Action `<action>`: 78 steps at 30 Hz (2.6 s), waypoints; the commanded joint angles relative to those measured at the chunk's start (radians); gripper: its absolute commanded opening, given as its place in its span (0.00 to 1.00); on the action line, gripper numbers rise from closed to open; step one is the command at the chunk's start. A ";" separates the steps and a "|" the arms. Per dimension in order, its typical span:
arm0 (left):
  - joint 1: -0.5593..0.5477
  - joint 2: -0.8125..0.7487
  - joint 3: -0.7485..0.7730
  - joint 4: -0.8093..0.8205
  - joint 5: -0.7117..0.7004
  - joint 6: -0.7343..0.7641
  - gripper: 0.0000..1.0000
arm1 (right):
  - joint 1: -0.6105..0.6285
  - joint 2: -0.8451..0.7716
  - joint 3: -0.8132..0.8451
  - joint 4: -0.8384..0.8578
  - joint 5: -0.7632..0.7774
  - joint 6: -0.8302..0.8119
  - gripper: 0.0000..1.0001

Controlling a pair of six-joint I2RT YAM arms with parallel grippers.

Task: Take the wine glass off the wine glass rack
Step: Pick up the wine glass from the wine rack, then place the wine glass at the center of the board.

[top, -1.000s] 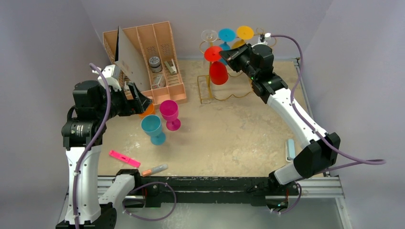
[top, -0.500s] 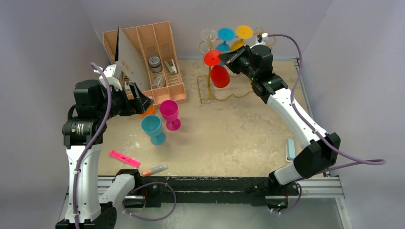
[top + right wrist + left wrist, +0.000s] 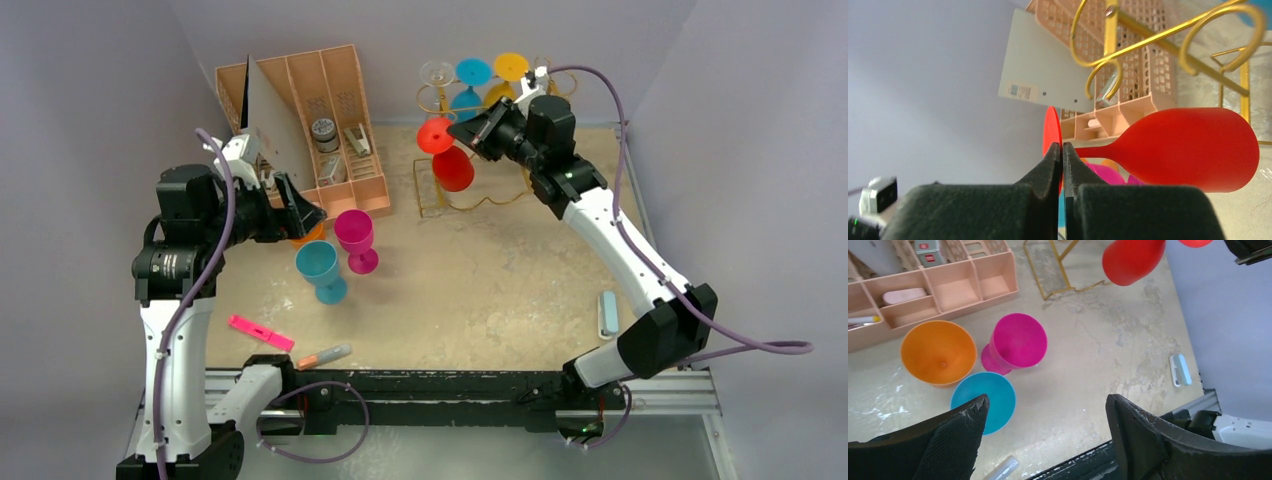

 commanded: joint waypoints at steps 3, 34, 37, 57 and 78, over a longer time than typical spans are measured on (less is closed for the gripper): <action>0.006 0.046 -0.007 0.077 0.284 -0.011 0.82 | 0.000 -0.109 -0.099 0.140 -0.251 -0.113 0.00; -0.358 0.159 -0.153 0.479 0.462 -0.226 0.57 | 0.127 -0.270 -0.296 0.000 -0.778 -0.477 0.00; -0.388 0.182 -0.153 0.470 0.487 -0.212 0.47 | 0.129 -0.263 -0.292 0.011 -0.784 -0.470 0.00; -0.578 0.251 -0.091 0.336 0.398 -0.092 0.26 | 0.141 -0.297 -0.355 0.147 -0.736 -0.422 0.00; -0.577 0.205 -0.073 0.369 0.366 -0.104 0.16 | 0.141 -0.295 -0.365 0.140 -0.726 -0.430 0.00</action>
